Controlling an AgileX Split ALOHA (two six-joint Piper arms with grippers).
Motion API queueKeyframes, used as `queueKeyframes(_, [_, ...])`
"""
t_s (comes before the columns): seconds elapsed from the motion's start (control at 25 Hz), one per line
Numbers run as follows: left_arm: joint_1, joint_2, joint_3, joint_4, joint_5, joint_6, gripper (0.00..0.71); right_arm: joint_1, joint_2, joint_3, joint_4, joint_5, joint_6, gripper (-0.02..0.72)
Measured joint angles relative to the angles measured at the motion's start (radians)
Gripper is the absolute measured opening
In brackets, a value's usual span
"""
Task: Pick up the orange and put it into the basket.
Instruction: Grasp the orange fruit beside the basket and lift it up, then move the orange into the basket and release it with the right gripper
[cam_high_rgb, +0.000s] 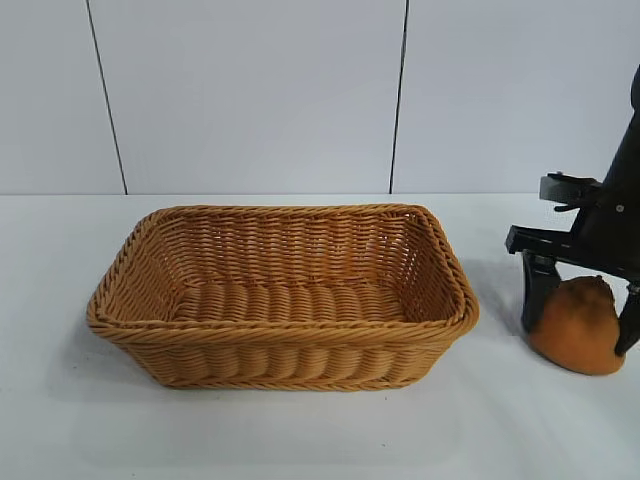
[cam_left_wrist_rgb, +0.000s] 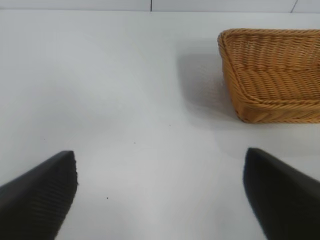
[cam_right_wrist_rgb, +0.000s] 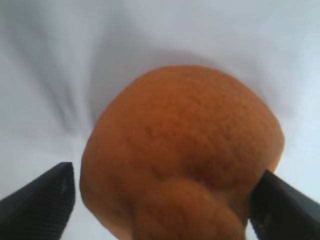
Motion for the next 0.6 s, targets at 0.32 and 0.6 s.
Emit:
queueKeyframes(0.32, [0.0, 0.0, 0.0, 0.0, 0.0, 0.0, 0.643, 0.0, -0.088, -0.017, -0.012, 0.069, -0.001, 0.064])
queueKeyframes(0.6, [0.0, 0.0, 0.0, 0.0, 0.0, 0.0, 0.643, 0.001, -0.225, -0.226, 0.017, 0.23, -0.011, 0.064])
